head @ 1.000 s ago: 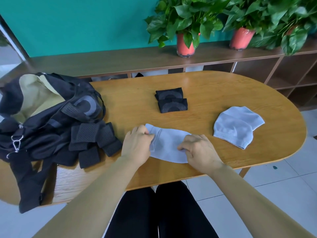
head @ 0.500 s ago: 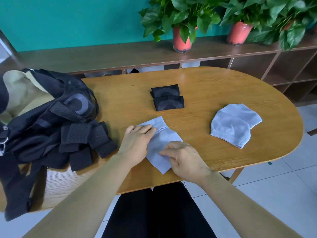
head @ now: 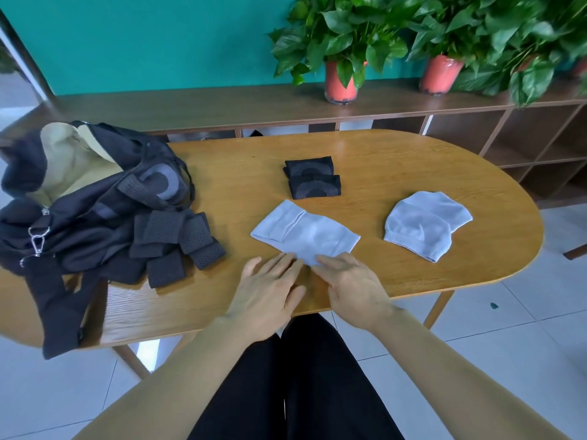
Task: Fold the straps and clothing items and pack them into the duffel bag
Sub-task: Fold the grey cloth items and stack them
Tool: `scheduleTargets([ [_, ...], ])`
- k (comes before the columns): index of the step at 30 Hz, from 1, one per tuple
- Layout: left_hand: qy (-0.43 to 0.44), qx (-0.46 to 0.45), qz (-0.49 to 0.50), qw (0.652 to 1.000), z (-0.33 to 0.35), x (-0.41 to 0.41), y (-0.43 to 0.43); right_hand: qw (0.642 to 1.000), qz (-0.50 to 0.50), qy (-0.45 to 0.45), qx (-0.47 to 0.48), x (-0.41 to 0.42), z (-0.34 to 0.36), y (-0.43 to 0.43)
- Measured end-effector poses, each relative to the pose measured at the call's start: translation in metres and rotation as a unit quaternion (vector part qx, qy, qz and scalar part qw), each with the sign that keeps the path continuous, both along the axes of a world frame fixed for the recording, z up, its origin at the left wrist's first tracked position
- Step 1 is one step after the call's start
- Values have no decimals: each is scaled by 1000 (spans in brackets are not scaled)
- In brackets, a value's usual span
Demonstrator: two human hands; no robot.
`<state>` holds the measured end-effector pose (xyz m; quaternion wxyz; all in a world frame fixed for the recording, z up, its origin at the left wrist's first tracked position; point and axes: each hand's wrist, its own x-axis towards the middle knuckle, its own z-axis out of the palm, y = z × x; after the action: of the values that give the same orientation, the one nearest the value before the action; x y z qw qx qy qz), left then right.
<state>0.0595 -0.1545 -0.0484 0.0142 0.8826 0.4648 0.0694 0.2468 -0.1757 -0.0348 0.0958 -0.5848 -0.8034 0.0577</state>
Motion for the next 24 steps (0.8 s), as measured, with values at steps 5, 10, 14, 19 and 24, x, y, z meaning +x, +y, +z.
scheduleTargets([
  [5, -34, 32, 19, 999, -2, -11, 5, 982, 8, 189, -12, -31, 1, -14],
  [10, -32, 52, 22, 998, 2, -39, 11, 980, -30, 181, 76, -4, 5, -8],
  [14, -22, 12, -46, 999, 8, -45, 2, 998, 35, 53, -12, 15, -7, -14],
  [19, 19, 56, -86, 994, -1, -42, -4, 995, 71, 17, 64, 19, -24, -20],
  [24, -86, 98, -67, 989, -5, -40, -11, 989, 33, 136, 48, 19, -14, -18],
])
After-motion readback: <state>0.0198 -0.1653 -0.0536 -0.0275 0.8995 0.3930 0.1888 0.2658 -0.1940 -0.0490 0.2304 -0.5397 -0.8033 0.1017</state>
